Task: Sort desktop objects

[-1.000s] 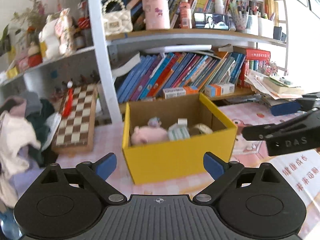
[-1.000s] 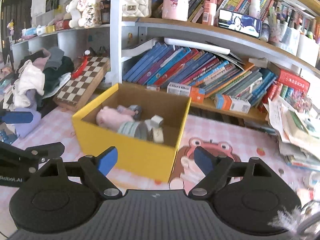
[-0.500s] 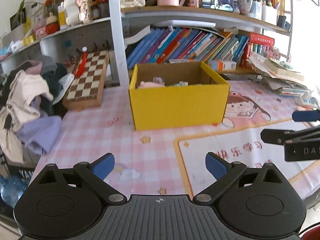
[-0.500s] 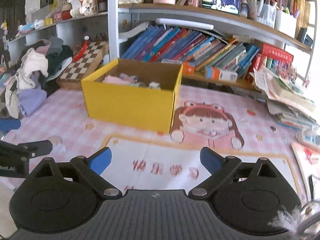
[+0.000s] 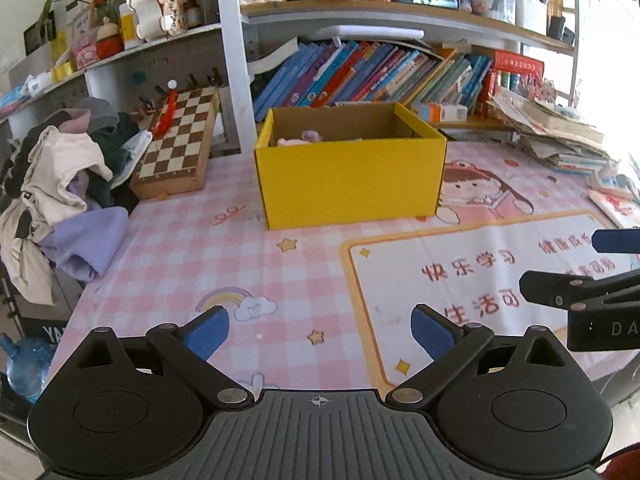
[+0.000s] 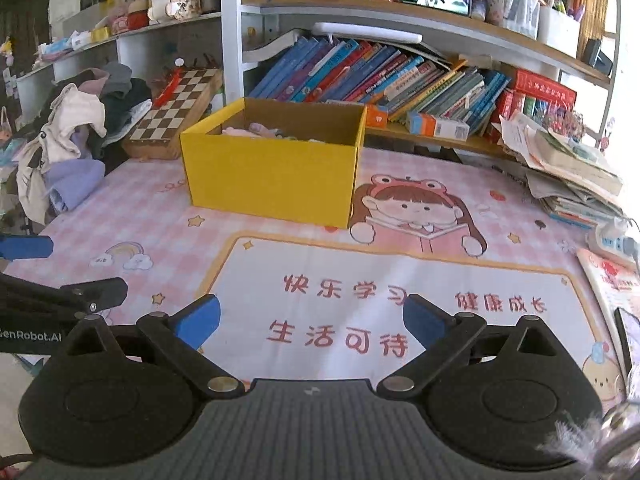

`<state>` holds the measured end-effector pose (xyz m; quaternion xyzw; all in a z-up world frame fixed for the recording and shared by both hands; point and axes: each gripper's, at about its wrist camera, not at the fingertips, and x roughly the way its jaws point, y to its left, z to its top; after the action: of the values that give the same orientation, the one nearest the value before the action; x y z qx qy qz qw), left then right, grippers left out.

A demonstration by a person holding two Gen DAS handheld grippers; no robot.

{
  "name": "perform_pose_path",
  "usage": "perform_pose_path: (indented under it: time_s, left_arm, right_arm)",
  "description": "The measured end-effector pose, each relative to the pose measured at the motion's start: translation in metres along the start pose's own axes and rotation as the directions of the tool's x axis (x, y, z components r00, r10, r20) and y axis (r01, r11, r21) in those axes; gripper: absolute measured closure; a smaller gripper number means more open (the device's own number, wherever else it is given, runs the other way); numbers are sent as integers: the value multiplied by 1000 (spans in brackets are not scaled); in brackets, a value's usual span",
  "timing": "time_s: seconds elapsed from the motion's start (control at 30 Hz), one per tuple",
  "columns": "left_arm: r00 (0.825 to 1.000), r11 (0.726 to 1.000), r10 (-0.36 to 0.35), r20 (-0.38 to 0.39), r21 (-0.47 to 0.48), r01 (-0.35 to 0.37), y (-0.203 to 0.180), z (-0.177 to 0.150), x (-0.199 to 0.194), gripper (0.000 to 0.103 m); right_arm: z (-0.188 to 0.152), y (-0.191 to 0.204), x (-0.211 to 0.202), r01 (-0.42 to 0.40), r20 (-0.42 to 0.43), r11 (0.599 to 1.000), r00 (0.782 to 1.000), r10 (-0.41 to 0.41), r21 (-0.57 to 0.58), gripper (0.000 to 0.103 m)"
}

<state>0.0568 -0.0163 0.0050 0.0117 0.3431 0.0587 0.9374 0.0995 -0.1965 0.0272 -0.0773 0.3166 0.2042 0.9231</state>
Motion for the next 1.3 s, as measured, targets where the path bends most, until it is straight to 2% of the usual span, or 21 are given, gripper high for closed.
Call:
perform_pose_path:
  time_s: [0.3, 0.7, 1.3]
  left_arm:
    - [1000, 1000, -9, -13, 2, 9, -2, -6, -5, 0]
    - [998, 1000, -12, -64, -17, 11, -2, -14, -1, 0]
    - [996, 1000, -26, -80, -17, 25, -2, -17, 0, 0]
  right_arm:
    - [-5, 0, -4, -2, -21, 1000, 1000, 2, 12, 3]
    - [-10, 7, 0, -3, -67, 1000, 998, 2, -26, 0]
    - [-13, 7, 3, -2, -96, 1000, 995, 1, -18, 0]
